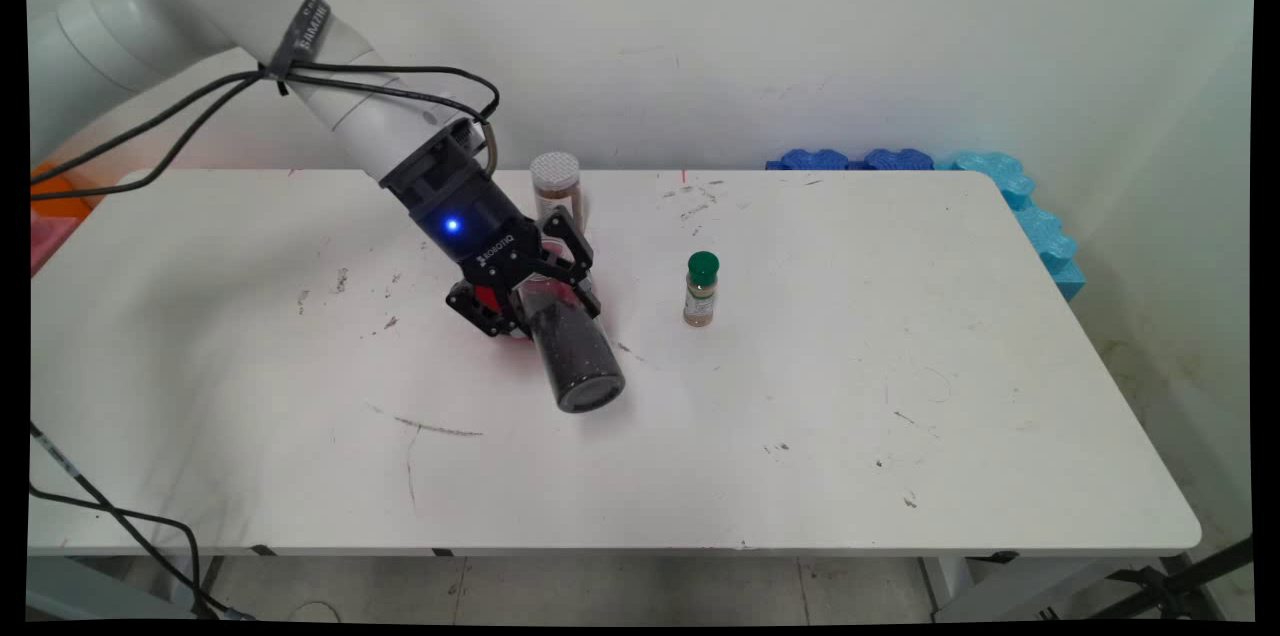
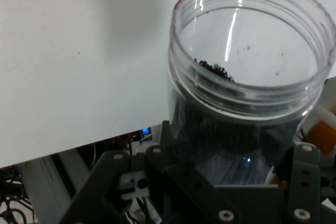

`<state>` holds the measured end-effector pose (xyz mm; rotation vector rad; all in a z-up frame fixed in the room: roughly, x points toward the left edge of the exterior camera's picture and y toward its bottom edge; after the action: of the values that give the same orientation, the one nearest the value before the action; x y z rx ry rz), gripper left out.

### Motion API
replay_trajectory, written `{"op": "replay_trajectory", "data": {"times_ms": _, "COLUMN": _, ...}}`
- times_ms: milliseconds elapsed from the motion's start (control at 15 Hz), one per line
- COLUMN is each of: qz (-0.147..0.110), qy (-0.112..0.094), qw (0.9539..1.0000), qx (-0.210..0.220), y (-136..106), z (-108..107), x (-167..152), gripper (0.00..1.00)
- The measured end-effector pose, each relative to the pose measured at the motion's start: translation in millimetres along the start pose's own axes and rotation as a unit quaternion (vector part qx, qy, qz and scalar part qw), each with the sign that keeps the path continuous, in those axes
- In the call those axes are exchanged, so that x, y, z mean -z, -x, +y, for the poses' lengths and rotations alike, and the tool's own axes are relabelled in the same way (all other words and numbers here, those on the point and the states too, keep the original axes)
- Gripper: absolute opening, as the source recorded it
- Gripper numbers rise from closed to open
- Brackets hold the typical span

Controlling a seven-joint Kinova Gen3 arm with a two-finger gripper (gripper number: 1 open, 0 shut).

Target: Pour the black seasoning powder in the red bowl

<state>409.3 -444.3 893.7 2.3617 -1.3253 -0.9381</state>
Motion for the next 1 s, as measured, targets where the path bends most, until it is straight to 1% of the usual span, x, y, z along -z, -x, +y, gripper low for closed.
{"op": "replay_trajectory", "data": {"times_ms": 333, "qz": -0.003, "qy": 0.003, "qw": 0.9999, "qx": 0.016, "y": -5, "z": 4, "x": -4, "gripper": 0.0}}
{"op": "replay_trajectory", "data": {"times_ms": 533, "qz": -0.003, "qy": 0.015, "qw": 0.9994, "qx": 0.031, "y": -8, "z": 8, "x": -6, "gripper": 0.0}}
{"op": "replay_trajectory", "data": {"times_ms": 800, "qz": 0.0, "qy": 0.031, "qw": 0.9972, "qx": 0.068, "y": -9, "z": 12, "x": -6, "gripper": 0.0}}
{"op": "replay_trajectory", "data": {"times_ms": 1000, "qz": 0.002, "qy": 0.038, "qw": 0.995, "qx": 0.093, "y": -9, "z": 11, "x": -5, "gripper": 0.0}}
